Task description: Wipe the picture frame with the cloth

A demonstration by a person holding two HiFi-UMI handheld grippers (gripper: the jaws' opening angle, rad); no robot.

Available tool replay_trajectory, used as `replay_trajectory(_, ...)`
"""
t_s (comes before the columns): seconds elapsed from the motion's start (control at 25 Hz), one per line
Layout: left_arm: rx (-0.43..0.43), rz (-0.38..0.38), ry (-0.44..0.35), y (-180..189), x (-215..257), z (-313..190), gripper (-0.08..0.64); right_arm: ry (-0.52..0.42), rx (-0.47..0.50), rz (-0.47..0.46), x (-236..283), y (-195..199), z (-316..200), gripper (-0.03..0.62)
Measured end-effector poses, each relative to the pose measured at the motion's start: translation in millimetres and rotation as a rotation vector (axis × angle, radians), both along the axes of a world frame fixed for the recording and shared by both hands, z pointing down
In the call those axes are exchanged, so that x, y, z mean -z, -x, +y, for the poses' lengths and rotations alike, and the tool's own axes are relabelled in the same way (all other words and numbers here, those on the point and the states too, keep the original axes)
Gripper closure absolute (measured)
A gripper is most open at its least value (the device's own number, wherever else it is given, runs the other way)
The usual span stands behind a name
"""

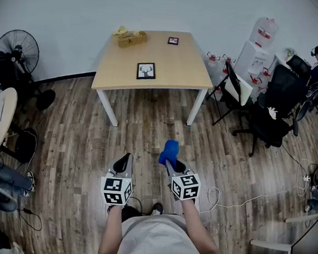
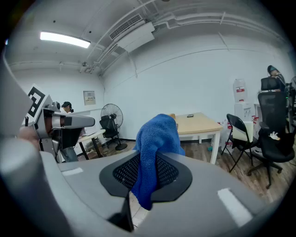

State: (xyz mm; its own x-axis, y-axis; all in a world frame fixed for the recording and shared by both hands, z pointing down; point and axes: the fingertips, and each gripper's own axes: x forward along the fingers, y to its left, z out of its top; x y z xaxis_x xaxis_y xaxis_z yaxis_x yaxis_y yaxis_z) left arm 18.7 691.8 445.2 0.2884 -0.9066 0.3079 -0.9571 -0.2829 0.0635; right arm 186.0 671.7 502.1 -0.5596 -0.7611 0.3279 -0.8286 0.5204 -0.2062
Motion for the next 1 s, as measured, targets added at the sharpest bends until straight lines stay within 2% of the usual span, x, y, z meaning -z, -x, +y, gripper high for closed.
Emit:
replay_trajectory(0.12, -0.004, -0.007, -0.001, -3.5, 1.9, -4.7, 0.508, -0.01, -0.005, -0.004, 4.9, -5.6, -4.7, 0.535)
replay_trajectory(0.32, -0.014, 0.043, 0.003, -4.0, -2.1, -4.9, 0.508, -0.011, -0.005, 0.008, 0.6, -4.3, -7.4, 0.535)
replay_trajectory(0.44, -0.013, 0.044, 0.02, -2.8, -5.8, 0.0, 0.508, -0.013, -0.032, -0.012, 0.7, -11.0, -13.2, 0.535)
replay_trajectory(0.56, -0.004, 0.046, 0.032, 5.8, -9.9, 6.6, 0.508, -0.005, -0.035, -0.036, -2.6, -13.2, -16.4, 0.537)
replay_trajectory(0.72, 0.013, 0.103, 0.04, 23.6, -16.2, 6.1, 0.508, 0.016, -0.045, -0.067, -9.5, -11.1, -20.0, 0.537)
replay_trajectory(1.0, 0.011, 0.123, 0.031, 39.9, -15.4, -31.9, 0.508, 0.011, -0.083, -0.076, -11.0, -13.1, -49.4, 0.537)
